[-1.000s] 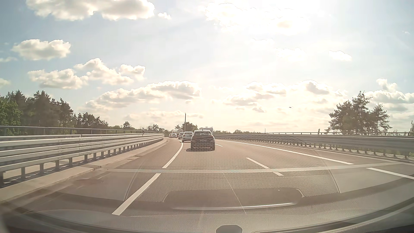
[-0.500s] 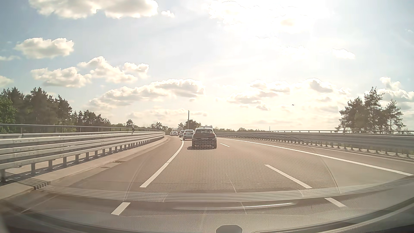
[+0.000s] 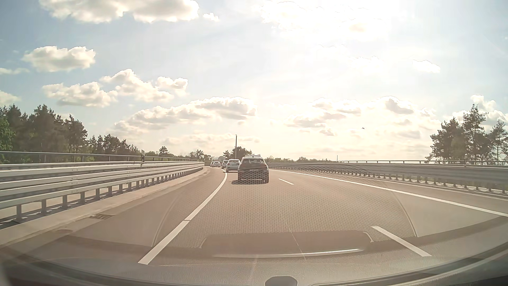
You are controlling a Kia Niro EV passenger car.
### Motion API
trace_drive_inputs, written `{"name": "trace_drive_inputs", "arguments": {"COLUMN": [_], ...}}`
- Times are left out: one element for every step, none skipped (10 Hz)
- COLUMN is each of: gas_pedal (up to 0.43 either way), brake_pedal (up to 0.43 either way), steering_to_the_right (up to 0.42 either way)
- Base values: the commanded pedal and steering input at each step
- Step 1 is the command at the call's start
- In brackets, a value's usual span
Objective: Follow the waypoints while adhering to traffic rules and regulations
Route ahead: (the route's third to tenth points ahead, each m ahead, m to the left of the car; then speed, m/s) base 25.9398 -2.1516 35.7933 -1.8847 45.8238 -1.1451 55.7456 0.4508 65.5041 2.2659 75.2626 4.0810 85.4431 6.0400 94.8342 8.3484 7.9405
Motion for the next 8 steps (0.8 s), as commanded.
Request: {"name": "trace_drive_inputs", "arguments": {"gas_pedal": [0.079,0.079,0.059,0.047,0.047,0.047,0.047,0.047], "brake_pedal": [0.000,0.000,0.000,0.000,0.000,0.000,0.000,0.000], "steering_to_the_right": [-0.017,-0.014,-0.011,-0.011,-0.012,-0.012,-0.012,-0.012]}}
